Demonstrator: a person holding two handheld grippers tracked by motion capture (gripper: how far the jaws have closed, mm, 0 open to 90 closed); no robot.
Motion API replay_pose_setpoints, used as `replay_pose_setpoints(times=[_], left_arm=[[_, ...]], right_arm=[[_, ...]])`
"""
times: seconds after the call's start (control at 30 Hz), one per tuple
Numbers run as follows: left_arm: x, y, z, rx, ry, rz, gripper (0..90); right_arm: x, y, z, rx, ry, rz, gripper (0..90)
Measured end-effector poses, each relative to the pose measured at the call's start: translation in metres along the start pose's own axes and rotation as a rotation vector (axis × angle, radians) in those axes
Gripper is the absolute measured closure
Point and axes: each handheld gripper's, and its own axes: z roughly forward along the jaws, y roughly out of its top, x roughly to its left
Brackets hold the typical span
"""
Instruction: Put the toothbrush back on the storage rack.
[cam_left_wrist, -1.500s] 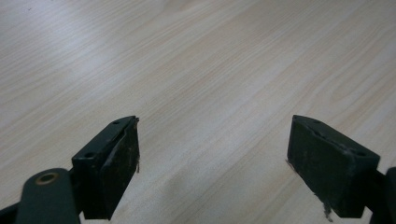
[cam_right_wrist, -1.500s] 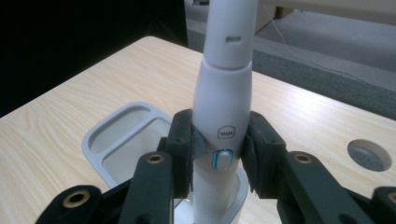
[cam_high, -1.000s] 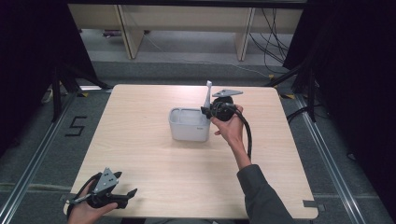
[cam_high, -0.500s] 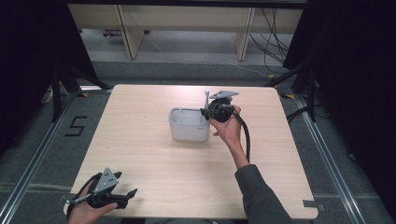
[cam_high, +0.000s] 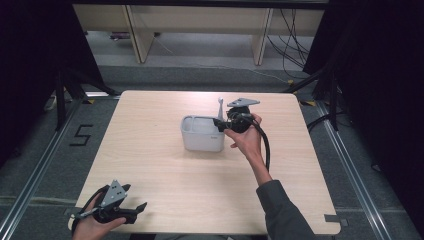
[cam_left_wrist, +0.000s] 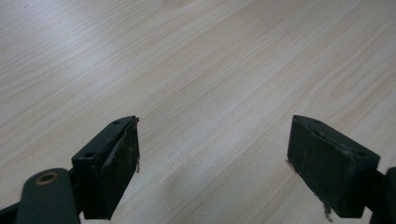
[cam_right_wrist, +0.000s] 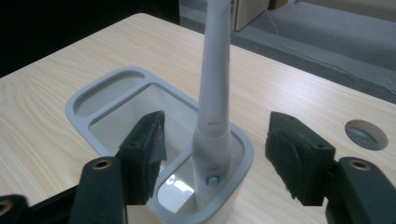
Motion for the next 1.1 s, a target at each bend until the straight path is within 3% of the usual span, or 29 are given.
replay_pose_setpoints(times=[0.07,0.13,0.23,0.3,0.33,0.4,0.43,0.5,0.6,0.67,0.77,0.8,0.87,0.9,0.93,1.07,1.1], left_arm=[[0.0,0.0,-0.001,0.007,0.0,0.003,16.6],[0.0,0.0,-0.001,0.011,0.001,0.006,16.6],[0.0,0.0,0.0,0.003,0.001,0.002,16.6],[0.0,0.0,0.0,0.01,0.001,0.003,16.6],[0.0,0.0,0.0,0.009,0.005,-0.002,16.6],[0.0,0.0,-0.001,0.013,0.001,0.008,16.6],[-0.001,-0.001,0.001,-0.021,-0.002,-0.019,16.6],[0.0,0.0,-0.001,0.012,0.002,0.003,16.6],[0.0,0.0,0.0,0.008,0.004,-0.004,16.6],[0.003,0.0,-0.002,0.044,0.008,0.034,16.6],[0.001,0.0,-0.001,0.02,0.004,0.008,16.6],[0.001,0.0,-0.001,0.019,0.005,0.009,16.6],[0.003,0.0,-0.001,0.035,0.008,0.024,16.6],[0.002,0.0,-0.001,0.028,0.009,0.012,16.6],[0.002,0.0,-0.001,0.031,0.01,0.019,16.6],[0.002,-0.001,0.0,0.019,0.0,0.01,16.6],[0.002,-0.001,0.0,0.023,0.003,0.014,16.6]], right_arm=[[0.001,-0.002,-0.005,-0.005,0.009,0.024,36.3],[0.0,-0.004,-0.008,-0.013,0.008,0.008,35.6],[0.0,-0.006,-0.014,-0.02,0.019,0.028,35.5],[-0.002,-0.007,-0.017,-0.028,0.023,-0.003,35.3],[-0.001,-0.007,-0.019,-0.018,0.022,0.03,35.2],[-0.001,-0.009,-0.02,-0.036,0.023,0.022,35.1],[-0.002,-0.009,-0.021,-0.038,0.022,0.011,35.1],[-0.001,-0.011,-0.023,-0.041,0.028,0.011,35.1],[0.0,-0.012,-0.024,-0.061,0.027,0.018,35.0],[0.001,-0.013,-0.026,-0.05,0.038,0.008,34.6],[0.002,-0.015,-0.025,-0.057,0.06,0.01,34.1],[0.003,-0.015,-0.026,-0.047,0.051,0.031,34.0],[0.003,-0.016,-0.027,-0.054,0.057,0.017,33.5],[0.002,-0.016,-0.027,-0.066,0.055,0.004,33.4],[0.005,-0.017,-0.028,-0.064,0.055,0.035,33.0],[0.004,-0.021,-0.032,-0.071,0.074,0.01,31.9],[0.006,-0.023,-0.034,-0.067,0.067,0.036,31.8]])
